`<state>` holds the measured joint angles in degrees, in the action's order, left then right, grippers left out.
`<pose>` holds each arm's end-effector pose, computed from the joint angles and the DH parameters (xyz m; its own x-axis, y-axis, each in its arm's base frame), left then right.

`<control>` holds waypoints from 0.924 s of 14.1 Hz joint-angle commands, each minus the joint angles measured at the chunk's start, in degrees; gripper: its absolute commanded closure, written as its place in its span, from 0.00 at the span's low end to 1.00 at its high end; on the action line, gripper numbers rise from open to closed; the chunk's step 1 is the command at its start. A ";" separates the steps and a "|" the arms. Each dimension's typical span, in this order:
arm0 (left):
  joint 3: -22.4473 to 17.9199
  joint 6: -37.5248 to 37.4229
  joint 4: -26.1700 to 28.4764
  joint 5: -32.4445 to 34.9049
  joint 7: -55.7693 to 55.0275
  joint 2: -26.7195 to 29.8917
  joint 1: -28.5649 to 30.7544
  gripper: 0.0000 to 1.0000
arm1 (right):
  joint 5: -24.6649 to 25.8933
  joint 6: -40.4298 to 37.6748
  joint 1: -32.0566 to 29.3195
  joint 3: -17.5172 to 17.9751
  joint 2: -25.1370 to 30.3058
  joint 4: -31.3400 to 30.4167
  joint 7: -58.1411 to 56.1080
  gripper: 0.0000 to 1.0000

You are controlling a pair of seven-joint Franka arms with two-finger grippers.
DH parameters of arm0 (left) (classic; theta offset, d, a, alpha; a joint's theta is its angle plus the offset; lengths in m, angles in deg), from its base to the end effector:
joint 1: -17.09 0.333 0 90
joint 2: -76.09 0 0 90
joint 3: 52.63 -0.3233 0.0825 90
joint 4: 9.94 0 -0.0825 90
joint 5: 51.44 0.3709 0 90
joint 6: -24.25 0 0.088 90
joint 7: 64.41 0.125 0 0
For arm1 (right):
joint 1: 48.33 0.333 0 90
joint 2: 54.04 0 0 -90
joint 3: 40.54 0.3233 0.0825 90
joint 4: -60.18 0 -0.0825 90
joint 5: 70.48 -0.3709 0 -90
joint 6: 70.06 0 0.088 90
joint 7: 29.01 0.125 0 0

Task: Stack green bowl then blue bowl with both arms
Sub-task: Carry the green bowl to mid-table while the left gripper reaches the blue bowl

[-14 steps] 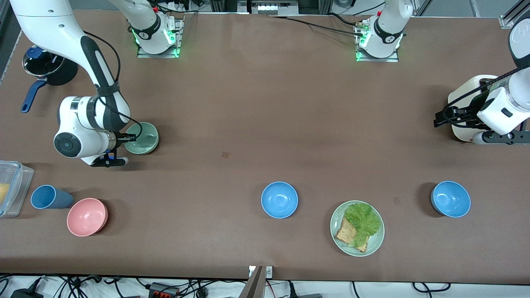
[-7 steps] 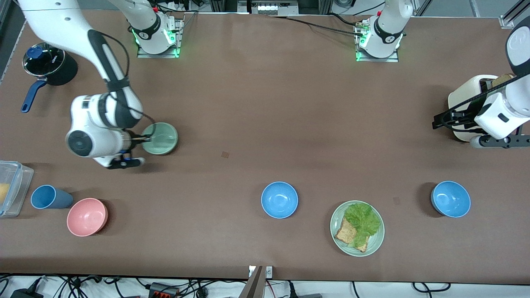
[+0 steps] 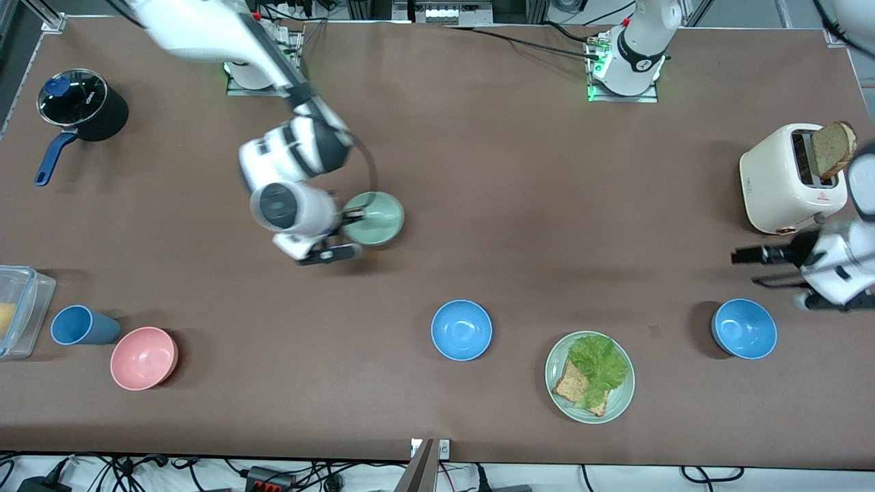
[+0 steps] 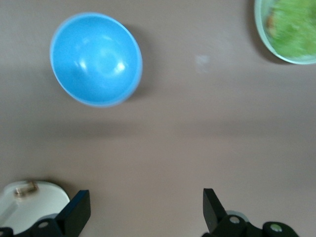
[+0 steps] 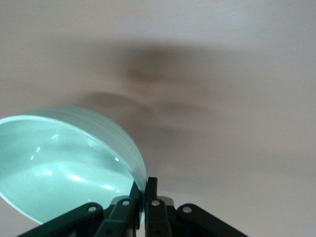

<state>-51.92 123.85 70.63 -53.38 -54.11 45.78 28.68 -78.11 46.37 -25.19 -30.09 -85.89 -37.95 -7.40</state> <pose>0.6606 0.1247 0.3757 0.9825 0.0130 -0.1858 0.0269 -0.9970 0.0723 0.5292 0.3517 0.2534 0.9481 0.1287 -0.2906 0.1048 -0.9898 -0.0965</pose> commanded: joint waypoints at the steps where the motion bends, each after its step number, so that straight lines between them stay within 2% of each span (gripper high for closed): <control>1: 0.34 3.39 -6.84 0.71 5.32 -7.12 2.55 0.00 | -1.69 -0.07 6.02 -0.52 -4.70 5.05 7.54 1.00; 4: 0.34 10.15 -6.49 0.45 12.53 -11.52 5.53 0.00 | -1.95 1.68 9.81 -0.52 -6.55 6.02 12.30 1.00; 7: 0.34 15.35 -6.48 0.36 16.76 -15.12 6.51 0.00 | -4.85 1.69 12.89 -0.52 -6.82 5.58 13.79 0.97; 8: 0.34 17.10 -6.48 0.36 17.21 -15.92 6.78 0.00 | -4.85 1.69 12.98 -0.52 -6.73 5.76 16.33 0.36; 9: 0.34 19.47 -6.57 0.36 17.73 -17.06 7.04 0.00 | -4.24 1.69 12.72 -0.52 -6.38 6.19 18.35 0.00; 11: 0.43 21.86 -6.66 0.27 19.23 -17.95 7.74 0.00 | -4.15 0.12 11.06 -1.04 -4.12 8.74 18.55 0.00; 13: 0.51 22.22 -6.66 0.18 19.49 -18.29 8.44 0.00 | -3.89 -4.96 7.47 -1.74 -0.68 12.68 18.38 0.00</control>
<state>-51.97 146.18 66.03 -53.39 -36.39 28.43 35.97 -81.82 47.03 -14.03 -31.51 -90.70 -28.54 10.26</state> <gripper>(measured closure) 0.000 0.507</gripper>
